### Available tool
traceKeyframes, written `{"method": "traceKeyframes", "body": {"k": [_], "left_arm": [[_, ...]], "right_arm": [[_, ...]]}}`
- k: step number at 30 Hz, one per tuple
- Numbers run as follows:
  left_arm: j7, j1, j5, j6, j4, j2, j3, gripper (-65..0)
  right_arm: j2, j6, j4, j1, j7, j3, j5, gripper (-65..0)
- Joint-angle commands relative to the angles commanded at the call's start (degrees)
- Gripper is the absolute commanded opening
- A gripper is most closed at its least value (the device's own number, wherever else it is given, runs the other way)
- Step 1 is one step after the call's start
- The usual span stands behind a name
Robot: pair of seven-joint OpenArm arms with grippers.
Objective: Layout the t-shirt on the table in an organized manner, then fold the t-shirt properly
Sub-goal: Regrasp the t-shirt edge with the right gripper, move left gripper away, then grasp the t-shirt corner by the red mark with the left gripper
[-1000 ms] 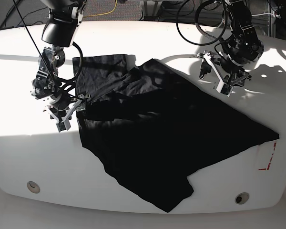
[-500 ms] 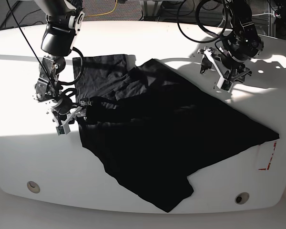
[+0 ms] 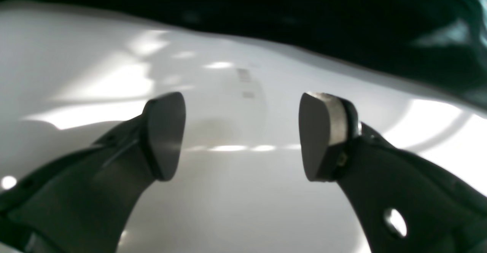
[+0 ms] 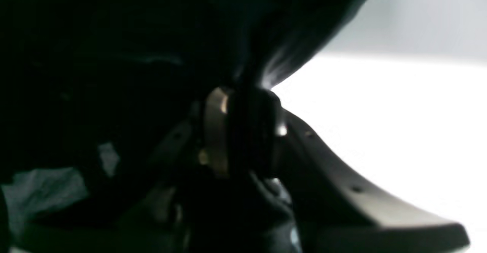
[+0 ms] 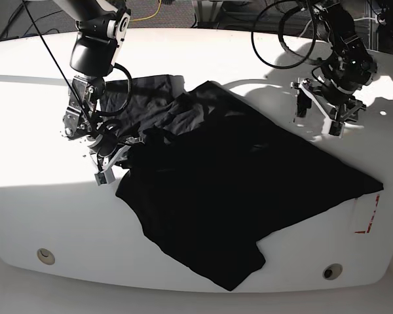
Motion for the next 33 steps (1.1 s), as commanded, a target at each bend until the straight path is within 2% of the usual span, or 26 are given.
{"method": "traceKeyframes", "body": {"k": [4,7,14,17,25,31,33], "left_arm": [[0.00,-5.98,1.41,0.00,-4.75,-1.93,-7.21,-21.7],[0.00,-10.20,2.29,0.00,-9.67,-4.22,-9.41,-21.7],[-0.35,-19.34,2.20,0.00,-21.89,-10.55,-14.07,-21.7],[-1.93,-23.47,2.20,0.00,-28.04,-13.45,-15.74,-21.7],[-11.60,-31.03,2.20,0.00,-45.27,-19.60,-15.74,-21.2],[-20.04,-35.78,2.11,0.00,-59.87,-23.65,-12.31,-21.2],[-23.91,-37.71,2.02,1.54,-65.49,-24.88,-11.52,-21.1]], "right_arm": [[0.09,0.00,0.00,0.00,0.00,0.00,-0.26,-62.3],[0.18,0.00,0.09,0.00,0.00,0.00,-0.35,-65.0],[0.26,0.00,0.09,-0.18,-0.09,0.00,-0.26,-65.0],[0.26,0.00,0.18,-0.26,-0.09,0.00,-0.18,-65.0],[0.18,0.00,2.81,-0.88,-0.18,0.00,-0.18,-65.0],[0.18,0.00,5.98,-2.37,-0.26,0.00,-0.09,-65.0],[0.09,0.00,7.12,-2.81,-0.53,0.00,-0.09,-65.0]]}}
